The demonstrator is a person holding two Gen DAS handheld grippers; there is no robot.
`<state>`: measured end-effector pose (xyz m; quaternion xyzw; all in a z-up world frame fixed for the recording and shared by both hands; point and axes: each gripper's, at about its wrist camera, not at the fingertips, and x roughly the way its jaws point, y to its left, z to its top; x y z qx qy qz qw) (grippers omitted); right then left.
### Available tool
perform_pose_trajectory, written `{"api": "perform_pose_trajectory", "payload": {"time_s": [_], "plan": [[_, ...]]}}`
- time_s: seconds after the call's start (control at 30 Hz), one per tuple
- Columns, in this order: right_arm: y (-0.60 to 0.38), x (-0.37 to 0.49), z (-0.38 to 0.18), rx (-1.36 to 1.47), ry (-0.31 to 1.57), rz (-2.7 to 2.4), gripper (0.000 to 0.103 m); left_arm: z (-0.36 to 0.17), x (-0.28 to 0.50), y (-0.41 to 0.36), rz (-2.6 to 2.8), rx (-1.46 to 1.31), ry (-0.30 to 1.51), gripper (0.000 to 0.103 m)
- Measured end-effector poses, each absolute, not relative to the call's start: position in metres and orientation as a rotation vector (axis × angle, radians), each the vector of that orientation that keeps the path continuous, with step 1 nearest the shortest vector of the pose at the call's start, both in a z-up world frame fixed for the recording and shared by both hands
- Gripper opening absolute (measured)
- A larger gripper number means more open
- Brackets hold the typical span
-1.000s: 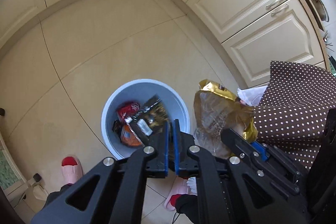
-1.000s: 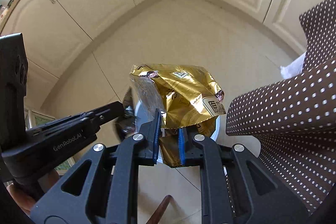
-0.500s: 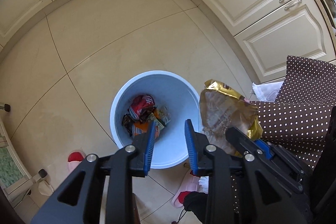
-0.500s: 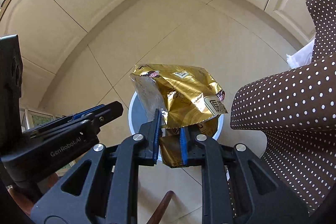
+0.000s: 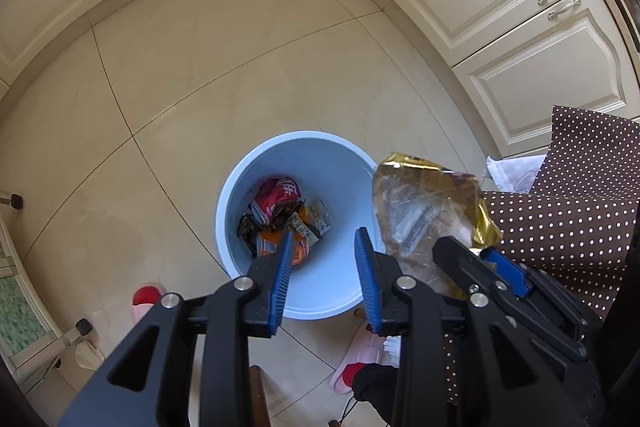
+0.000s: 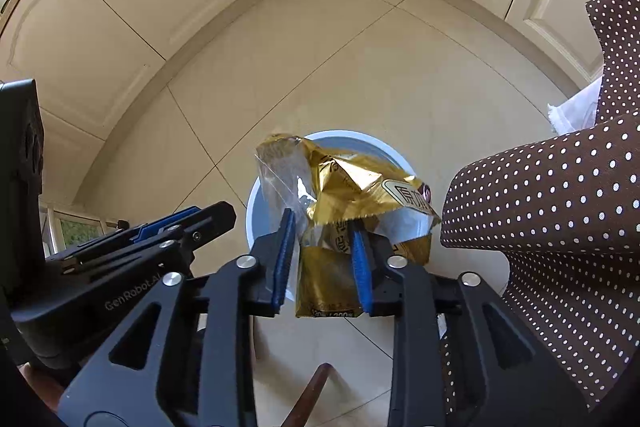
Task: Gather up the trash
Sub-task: 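Carry wrapper and gold chip bag over the bin and open both tools, then move both tools back over the table toward the pink plastic bag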
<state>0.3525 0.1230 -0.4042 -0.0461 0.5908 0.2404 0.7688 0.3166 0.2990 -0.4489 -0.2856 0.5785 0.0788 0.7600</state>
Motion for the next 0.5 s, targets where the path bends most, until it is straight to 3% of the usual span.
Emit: {"api": "perform_pose_trajectory", "payload": {"time_s": [0.17, 0.5], "plan": [[0.1171, 0.3552, -0.4031, -0.096, 1.276, 0.51, 0.041, -0.4484, 0.315, 0.3015, 0.178, -0.627, 1.253, 0.032], [0.1123, 0.3572, -0.4016, -0.096, 1.274, 0.512, 0.042, -0.4458, 0.3141, 0.3036, 0.17, -0.625, 1.25, 0.032]]}}
